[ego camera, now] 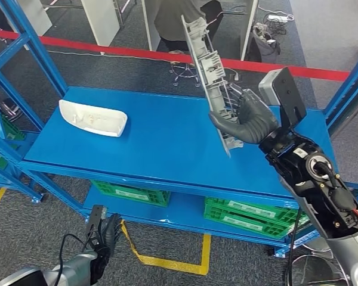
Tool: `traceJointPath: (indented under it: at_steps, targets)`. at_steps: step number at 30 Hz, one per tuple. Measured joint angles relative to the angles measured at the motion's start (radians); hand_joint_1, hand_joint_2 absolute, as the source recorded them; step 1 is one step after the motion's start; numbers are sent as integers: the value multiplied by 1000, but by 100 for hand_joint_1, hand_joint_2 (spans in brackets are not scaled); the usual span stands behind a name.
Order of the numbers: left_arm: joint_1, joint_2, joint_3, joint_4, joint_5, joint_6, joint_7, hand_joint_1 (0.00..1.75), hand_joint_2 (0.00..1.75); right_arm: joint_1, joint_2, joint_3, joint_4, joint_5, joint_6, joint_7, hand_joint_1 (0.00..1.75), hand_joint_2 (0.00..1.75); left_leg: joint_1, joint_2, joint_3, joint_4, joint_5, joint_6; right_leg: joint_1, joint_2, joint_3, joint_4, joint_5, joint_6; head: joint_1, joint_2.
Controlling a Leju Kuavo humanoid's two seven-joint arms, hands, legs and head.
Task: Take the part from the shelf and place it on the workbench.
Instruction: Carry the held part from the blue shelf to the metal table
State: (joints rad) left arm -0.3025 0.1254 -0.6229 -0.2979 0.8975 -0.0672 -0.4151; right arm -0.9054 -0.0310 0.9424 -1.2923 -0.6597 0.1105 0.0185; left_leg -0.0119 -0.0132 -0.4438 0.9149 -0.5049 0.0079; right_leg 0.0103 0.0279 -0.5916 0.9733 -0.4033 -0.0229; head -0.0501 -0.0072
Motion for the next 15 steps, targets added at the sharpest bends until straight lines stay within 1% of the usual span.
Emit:
traceJointPath:
  at_steps: [7, 11, 15]
  targets:
    - [-4, -3, 0, 0, 1, -21, 3, 0, 0, 9, -1, 16, -10, -48, 80, 1, 175, 175, 0, 0, 0, 0, 0, 0, 0, 0, 0, 0, 0, 0, 0, 0]
    - [-6, -5, 0, 0, 1, -24, -1, 0, 0, 15, -1, 28, -14, -47, 92, 0, 175, 175, 0, -1, 0, 0, 0, 0, 0, -1, 0, 0, 0, 0, 0, 0]
    - [-6, -5, 0, 0, 10, -23, -15, 0, 0, 19, -1, 31, -14, -33, 75, -11, 175, 175, 0, 0, 0, 0, 0, 0, 0, -1, 0, 0, 0, 0, 0, 0]
